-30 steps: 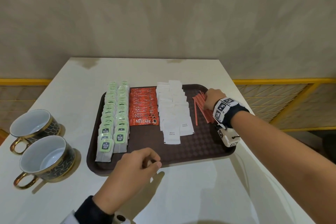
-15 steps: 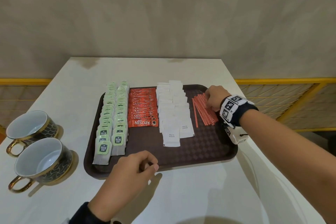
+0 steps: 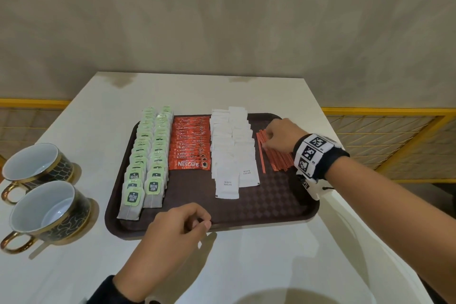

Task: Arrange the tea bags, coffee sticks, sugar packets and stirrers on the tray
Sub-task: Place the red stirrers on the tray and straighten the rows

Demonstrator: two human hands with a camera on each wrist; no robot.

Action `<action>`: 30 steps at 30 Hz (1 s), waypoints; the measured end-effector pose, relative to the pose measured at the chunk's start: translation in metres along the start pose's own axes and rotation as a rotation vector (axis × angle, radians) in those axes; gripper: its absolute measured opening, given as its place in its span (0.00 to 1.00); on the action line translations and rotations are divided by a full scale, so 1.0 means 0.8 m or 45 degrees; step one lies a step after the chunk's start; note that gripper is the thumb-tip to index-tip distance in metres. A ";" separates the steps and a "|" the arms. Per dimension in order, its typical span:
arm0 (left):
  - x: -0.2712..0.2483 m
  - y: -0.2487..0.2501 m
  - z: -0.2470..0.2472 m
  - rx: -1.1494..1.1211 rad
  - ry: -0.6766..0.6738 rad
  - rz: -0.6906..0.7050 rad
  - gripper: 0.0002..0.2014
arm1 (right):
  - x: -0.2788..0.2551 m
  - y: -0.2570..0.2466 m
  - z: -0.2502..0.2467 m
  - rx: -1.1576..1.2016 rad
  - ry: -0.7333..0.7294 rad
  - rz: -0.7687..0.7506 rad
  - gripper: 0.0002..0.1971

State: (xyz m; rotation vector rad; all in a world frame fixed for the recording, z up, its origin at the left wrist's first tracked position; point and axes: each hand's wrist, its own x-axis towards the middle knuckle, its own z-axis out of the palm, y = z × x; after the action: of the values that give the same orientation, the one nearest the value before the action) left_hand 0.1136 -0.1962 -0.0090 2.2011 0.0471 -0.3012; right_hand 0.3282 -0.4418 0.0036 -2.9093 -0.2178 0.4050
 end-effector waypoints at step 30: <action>0.004 0.021 0.027 0.201 0.163 0.077 0.05 | 0.064 0.059 -0.011 -0.326 -0.016 -0.230 0.15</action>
State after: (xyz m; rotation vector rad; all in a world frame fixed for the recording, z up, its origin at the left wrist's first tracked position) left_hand 0.1145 -0.2232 -0.0090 2.3716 0.0284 -0.1335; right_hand 0.3846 -0.4804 -0.0114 -3.0995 -0.5688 0.3909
